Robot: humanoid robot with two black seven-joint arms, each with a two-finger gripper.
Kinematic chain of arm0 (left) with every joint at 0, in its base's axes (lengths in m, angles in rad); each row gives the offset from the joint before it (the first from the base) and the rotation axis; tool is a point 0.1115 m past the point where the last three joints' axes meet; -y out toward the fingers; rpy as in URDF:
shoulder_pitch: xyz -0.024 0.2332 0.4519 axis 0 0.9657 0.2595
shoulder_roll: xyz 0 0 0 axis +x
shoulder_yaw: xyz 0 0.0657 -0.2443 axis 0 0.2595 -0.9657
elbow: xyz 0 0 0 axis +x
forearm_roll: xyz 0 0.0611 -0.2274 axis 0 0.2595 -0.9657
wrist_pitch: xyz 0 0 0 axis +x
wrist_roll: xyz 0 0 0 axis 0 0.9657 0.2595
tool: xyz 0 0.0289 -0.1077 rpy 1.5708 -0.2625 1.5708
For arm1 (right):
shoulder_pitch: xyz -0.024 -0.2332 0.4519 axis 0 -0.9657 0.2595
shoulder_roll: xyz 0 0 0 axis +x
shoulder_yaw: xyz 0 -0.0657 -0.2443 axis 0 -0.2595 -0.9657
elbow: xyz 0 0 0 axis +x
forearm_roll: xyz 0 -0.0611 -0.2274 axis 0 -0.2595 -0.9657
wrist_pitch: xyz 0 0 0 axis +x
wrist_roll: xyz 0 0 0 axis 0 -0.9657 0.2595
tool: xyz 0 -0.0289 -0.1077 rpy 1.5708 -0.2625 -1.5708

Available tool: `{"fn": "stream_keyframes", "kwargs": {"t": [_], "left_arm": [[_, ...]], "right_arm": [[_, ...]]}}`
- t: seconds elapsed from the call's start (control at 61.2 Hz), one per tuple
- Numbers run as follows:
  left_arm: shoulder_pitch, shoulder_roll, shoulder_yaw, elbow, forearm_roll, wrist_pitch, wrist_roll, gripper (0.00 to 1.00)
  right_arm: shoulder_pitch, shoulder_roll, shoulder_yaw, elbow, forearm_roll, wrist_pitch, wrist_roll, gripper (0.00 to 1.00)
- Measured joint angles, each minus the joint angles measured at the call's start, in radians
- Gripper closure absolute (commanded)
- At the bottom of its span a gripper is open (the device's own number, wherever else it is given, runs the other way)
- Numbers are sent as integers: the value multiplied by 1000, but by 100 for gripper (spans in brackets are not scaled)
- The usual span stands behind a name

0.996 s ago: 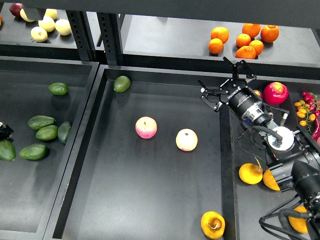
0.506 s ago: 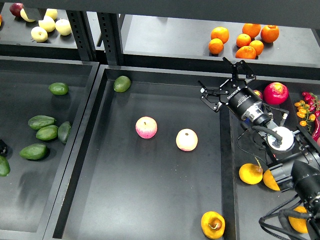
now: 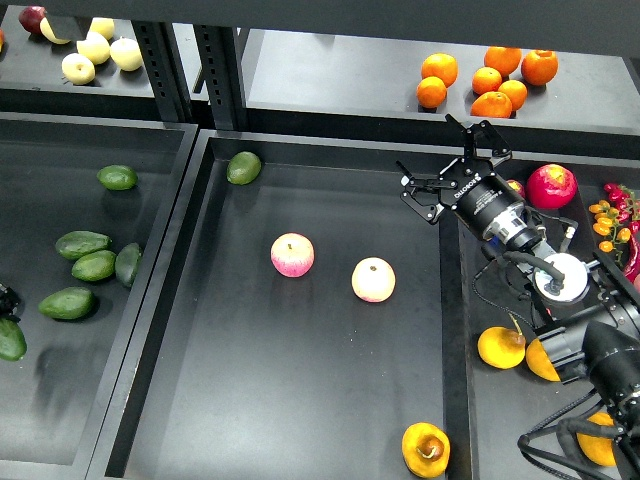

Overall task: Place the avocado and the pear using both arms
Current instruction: 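Open the left gripper to release the avocado among the others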

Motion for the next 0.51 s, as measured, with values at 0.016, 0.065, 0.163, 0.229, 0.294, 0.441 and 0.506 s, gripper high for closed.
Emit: {"fn": "stream_keyframes", "kwargs": {"t": [0.016, 0.065, 0.163, 0.229, 0.294, 0.441, 0.506], "left_arm": [[1, 0, 0, 0, 0, 0, 0, 52], [2, -1, 0, 0, 0, 0, 0, 52], [4, -3, 0, 1, 0, 0, 0, 51], [6, -5, 0, 2, -1, 0, 0, 50], [7, -10, 0, 2, -1, 0, 0, 48], [9, -14, -2, 2, -11, 0, 0, 42], [13, -15, -2, -1, -32, 0, 0, 38]], "right_arm": [[0, 0, 0, 0, 0, 0, 0, 0], [0, 0, 0, 0, 0, 0, 0, 0], [0, 0, 0, 0, 0, 0, 0, 0], [0, 0, 0, 0, 0, 0, 0, 0], [0, 0, 0, 0, 0, 0, 0, 0], [0, 0, 0, 0, 0, 0, 0, 0], [0, 0, 0, 0, 0, 0, 0, 0]]}}
